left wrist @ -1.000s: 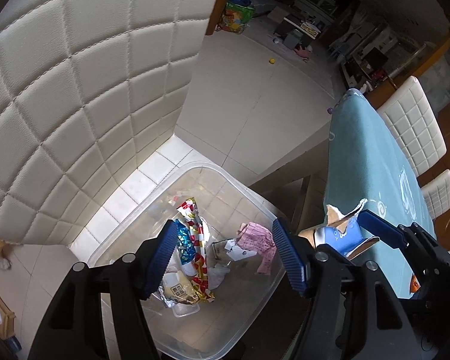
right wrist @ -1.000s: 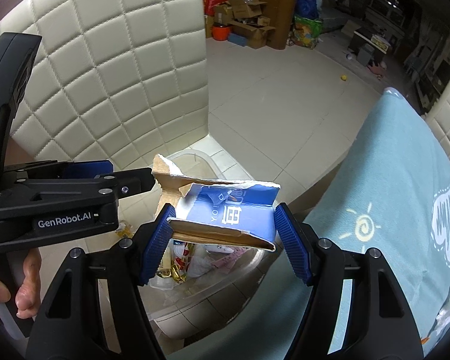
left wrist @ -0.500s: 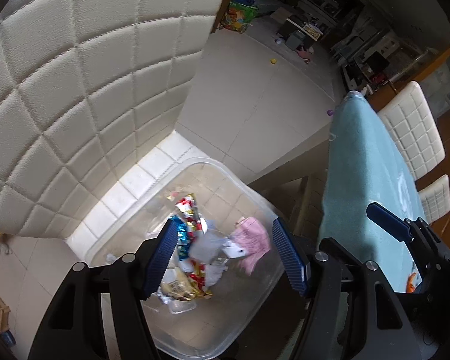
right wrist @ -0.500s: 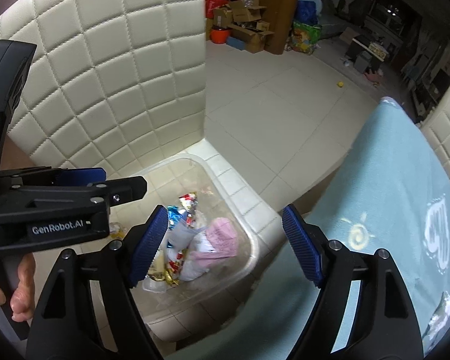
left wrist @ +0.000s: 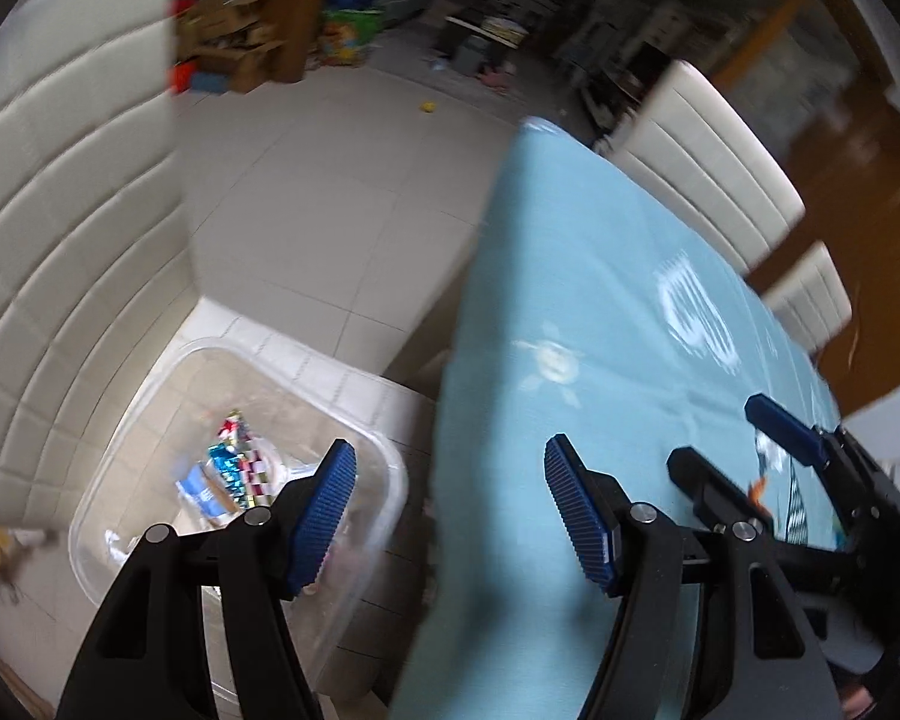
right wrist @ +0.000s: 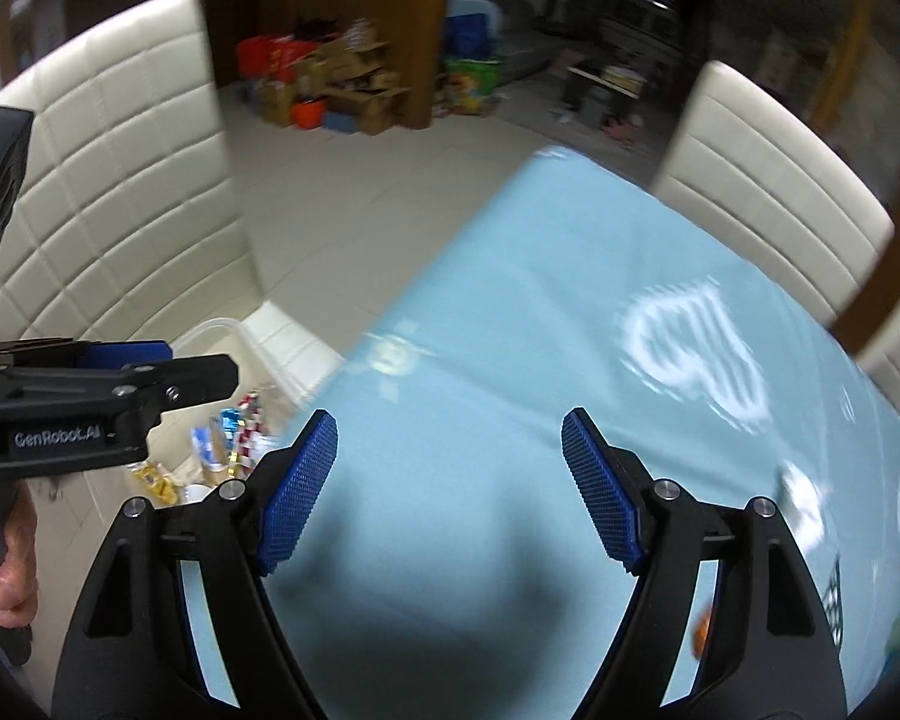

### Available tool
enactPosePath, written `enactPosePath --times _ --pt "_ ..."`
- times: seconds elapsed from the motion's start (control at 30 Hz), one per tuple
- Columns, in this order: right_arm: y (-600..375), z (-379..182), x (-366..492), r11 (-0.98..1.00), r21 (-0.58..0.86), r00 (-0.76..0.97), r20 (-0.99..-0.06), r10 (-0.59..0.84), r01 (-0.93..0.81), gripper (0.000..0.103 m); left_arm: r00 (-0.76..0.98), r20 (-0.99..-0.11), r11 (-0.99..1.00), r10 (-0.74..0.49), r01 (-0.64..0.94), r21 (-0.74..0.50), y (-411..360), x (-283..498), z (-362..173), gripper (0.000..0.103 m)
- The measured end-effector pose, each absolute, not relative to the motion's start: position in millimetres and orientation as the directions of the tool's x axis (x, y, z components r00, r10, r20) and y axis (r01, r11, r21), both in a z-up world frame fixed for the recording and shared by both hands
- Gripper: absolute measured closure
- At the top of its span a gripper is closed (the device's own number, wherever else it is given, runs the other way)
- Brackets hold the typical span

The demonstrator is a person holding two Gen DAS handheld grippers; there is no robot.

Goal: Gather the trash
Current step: 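Bring both tools back over the tablecloth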

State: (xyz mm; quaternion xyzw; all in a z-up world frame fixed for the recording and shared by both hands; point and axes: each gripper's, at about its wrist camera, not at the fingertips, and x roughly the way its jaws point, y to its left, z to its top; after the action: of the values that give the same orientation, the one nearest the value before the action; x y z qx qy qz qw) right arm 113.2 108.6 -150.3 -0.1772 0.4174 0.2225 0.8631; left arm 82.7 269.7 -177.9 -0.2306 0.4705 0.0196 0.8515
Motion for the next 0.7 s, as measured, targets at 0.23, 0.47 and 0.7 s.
enactPosePath --times 0.23,0.47,0.7 --pt "14.3 -153.8 102.0 0.922 -0.056 0.568 -0.802 0.187 -0.383 0.026 0.504 -0.839 0.948 -0.206 -0.109 -0.298 183.4 84.9 -171.0 0.039" --pt "-88.4 -158.3 90.9 0.967 -0.044 0.586 -0.802 0.115 -0.250 0.026 0.443 -0.860 0.963 -0.252 0.024 -0.269 90.5 83.9 -176.4 0.039" --pt "-172.1 -162.2 96.2 0.988 -0.016 0.578 -0.813 0.076 -0.153 0.026 0.399 -0.878 0.964 -0.264 0.142 -0.225 -5.8 94.5 -179.9 0.039"
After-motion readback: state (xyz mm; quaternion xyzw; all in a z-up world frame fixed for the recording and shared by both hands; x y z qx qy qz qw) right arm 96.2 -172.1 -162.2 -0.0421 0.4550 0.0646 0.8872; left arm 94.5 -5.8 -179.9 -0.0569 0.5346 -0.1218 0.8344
